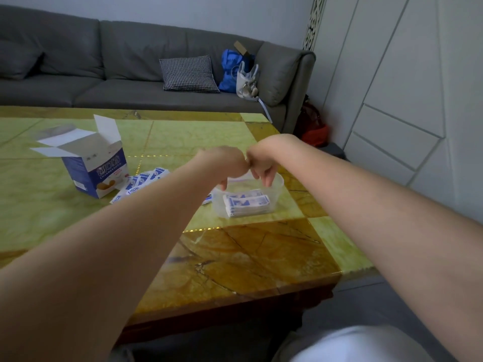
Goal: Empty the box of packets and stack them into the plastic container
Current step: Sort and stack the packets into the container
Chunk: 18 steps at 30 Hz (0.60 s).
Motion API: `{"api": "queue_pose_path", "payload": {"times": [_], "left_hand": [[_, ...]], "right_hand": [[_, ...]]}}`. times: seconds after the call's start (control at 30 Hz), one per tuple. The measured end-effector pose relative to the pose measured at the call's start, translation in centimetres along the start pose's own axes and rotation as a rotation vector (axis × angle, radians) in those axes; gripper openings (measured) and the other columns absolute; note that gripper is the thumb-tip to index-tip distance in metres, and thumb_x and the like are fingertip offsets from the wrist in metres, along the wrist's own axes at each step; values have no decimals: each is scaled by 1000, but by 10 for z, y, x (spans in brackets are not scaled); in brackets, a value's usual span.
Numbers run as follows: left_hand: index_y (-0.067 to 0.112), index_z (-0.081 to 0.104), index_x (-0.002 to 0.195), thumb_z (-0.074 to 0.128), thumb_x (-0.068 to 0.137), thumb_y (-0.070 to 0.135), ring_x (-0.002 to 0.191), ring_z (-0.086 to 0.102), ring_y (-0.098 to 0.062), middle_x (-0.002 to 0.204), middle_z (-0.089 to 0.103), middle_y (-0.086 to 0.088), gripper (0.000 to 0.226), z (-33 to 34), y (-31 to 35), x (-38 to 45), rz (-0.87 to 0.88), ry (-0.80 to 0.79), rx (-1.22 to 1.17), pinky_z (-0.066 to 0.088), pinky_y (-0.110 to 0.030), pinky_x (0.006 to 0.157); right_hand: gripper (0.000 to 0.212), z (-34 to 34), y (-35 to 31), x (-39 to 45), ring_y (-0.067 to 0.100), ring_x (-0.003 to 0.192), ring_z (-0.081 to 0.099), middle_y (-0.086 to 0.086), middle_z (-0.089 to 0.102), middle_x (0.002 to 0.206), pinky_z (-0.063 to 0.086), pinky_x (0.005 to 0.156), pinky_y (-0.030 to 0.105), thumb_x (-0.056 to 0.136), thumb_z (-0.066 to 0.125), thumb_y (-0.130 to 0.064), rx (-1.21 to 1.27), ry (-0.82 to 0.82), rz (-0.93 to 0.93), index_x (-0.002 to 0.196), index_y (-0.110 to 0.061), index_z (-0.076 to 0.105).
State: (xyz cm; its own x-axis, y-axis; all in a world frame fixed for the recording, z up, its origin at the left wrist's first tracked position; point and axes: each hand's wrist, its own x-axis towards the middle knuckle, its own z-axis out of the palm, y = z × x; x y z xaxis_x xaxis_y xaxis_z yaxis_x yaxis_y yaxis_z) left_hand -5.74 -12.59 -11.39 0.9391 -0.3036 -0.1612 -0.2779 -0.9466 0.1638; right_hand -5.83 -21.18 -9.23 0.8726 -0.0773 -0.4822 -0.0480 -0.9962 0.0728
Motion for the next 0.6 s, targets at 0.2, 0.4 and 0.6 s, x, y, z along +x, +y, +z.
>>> {"api": "queue_pose_path", "payload": {"times": [0.2,0.4,0.6], "left_hand": [[3,54,88,40,92,22,94,56,-29,85,53,-7,24,-19,-58,-23,-29,295,82,39,-40,94],[6,51,123,58,86,22,90,52,-23,113,59,-9,42,6,-138,-52,-141,-133,161,46,-31,80],[11,47,127,65,83,28,113,54,-25,125,56,-8,51,38,-163,-65,-73,-79,101,44,-31,91]], "right_hand": [[30,-14,-38,-24,18,53,57,19,64,77,53,60,26,88,35,10,339,389,-261,70,-6,53],[32,18,-111,-18,24,99,60,13,61,118,47,82,29,91,38,2,155,356,-441,114,-5,60],[30,74,-143,2,29,110,55,12,58,118,43,84,31,87,56,-22,63,328,-526,115,-11,57]]}}
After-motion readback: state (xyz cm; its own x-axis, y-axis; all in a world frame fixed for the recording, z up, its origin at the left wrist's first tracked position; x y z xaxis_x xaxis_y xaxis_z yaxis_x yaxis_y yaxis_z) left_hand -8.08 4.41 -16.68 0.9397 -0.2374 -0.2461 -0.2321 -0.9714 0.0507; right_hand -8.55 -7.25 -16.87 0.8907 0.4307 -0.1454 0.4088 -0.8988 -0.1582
